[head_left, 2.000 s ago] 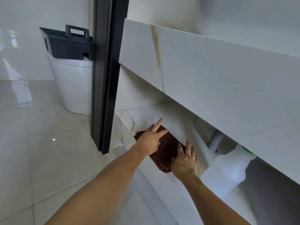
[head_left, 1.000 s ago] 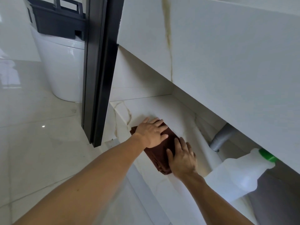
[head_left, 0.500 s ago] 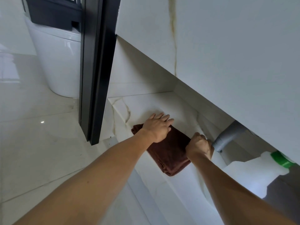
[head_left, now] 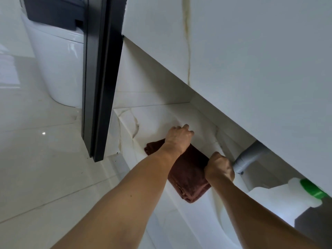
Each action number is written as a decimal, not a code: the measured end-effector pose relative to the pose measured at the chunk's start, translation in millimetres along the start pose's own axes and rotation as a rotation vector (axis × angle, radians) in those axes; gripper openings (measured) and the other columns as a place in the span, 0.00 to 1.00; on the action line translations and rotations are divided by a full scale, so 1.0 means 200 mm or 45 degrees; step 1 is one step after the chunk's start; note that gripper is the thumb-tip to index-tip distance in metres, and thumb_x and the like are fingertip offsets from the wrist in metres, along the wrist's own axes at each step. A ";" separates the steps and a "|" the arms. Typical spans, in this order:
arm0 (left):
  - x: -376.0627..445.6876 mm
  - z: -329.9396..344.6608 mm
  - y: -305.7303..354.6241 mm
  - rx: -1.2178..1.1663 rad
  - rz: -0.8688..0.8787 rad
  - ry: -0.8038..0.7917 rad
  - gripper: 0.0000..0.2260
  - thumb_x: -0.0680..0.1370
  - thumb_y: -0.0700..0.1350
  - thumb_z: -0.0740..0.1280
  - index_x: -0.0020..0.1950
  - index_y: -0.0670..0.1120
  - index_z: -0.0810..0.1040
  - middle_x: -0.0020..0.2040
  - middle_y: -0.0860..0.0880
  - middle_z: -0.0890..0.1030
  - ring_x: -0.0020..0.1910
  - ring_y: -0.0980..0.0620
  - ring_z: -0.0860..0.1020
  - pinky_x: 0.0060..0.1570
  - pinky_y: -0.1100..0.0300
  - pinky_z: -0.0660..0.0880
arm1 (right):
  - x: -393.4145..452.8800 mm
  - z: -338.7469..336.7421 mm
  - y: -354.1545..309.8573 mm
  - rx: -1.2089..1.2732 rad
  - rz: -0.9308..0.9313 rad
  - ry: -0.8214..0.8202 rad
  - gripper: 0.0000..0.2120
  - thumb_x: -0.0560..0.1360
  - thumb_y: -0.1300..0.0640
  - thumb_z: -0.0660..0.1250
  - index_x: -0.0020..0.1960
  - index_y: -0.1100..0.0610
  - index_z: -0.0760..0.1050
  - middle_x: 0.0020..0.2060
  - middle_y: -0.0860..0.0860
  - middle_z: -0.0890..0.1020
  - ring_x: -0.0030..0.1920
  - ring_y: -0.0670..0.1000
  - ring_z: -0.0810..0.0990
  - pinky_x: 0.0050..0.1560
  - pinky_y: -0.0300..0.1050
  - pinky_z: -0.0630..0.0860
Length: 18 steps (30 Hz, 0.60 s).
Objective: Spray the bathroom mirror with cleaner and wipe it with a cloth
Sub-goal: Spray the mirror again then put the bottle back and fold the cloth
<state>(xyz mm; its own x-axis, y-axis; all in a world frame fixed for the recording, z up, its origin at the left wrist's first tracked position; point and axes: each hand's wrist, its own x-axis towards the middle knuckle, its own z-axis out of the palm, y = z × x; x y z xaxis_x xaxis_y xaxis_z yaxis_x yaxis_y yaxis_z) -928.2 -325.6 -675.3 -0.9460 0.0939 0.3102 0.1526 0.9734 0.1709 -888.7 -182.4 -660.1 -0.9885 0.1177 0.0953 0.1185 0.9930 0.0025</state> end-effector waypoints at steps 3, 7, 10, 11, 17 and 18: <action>0.00 0.01 0.02 -0.102 -0.054 0.029 0.16 0.78 0.33 0.62 0.65 0.41 0.75 0.61 0.41 0.74 0.52 0.44 0.78 0.53 0.52 0.76 | 0.03 -0.03 0.00 0.055 0.016 0.002 0.12 0.79 0.64 0.59 0.61 0.60 0.73 0.53 0.57 0.80 0.52 0.57 0.81 0.51 0.49 0.80; -0.08 0.03 -0.01 -0.146 -0.002 0.039 0.13 0.82 0.40 0.60 0.66 0.42 0.75 0.64 0.41 0.74 0.59 0.44 0.75 0.59 0.53 0.72 | -0.04 0.01 -0.02 -0.001 -0.044 0.047 0.19 0.80 0.58 0.61 0.69 0.60 0.66 0.64 0.58 0.72 0.61 0.59 0.76 0.59 0.51 0.75; -0.17 0.03 -0.02 -0.139 0.033 -0.083 0.22 0.84 0.54 0.56 0.76 0.45 0.67 0.77 0.44 0.65 0.74 0.44 0.66 0.73 0.49 0.63 | -0.14 0.10 -0.04 0.091 -0.335 0.043 0.28 0.83 0.46 0.54 0.79 0.57 0.55 0.78 0.57 0.57 0.75 0.61 0.62 0.73 0.53 0.63; -0.20 0.04 -0.03 -0.105 0.032 -0.175 0.25 0.84 0.56 0.52 0.79 0.47 0.62 0.81 0.46 0.59 0.79 0.46 0.58 0.77 0.47 0.56 | -0.18 0.14 -0.05 0.127 -0.365 -0.034 0.30 0.83 0.44 0.52 0.80 0.57 0.51 0.80 0.57 0.54 0.78 0.59 0.56 0.76 0.53 0.57; -0.25 -0.01 -0.17 0.136 -0.146 -0.448 0.29 0.83 0.62 0.40 0.82 0.51 0.45 0.83 0.52 0.45 0.81 0.50 0.42 0.78 0.42 0.38 | -0.36 0.23 -0.07 0.179 -0.171 -0.144 0.36 0.82 0.37 0.45 0.81 0.59 0.43 0.81 0.59 0.46 0.81 0.57 0.44 0.78 0.53 0.45; -0.26 -0.02 -0.18 0.146 -0.200 -0.454 0.30 0.83 0.62 0.40 0.82 0.50 0.44 0.83 0.52 0.44 0.81 0.50 0.42 0.77 0.42 0.37 | -0.39 0.23 -0.08 0.184 -0.156 -0.163 0.37 0.82 0.37 0.44 0.81 0.60 0.42 0.81 0.59 0.45 0.81 0.57 0.43 0.78 0.53 0.44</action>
<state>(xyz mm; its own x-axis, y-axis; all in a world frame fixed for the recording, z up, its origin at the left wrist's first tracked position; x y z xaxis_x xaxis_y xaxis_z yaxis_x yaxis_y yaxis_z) -882.4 -366.0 -693.9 -0.9982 -0.0108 -0.0584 -0.0154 0.9968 0.0789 -817.5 -206.3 -714.0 -0.9996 -0.0126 -0.0238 -0.0092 0.9905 -0.1370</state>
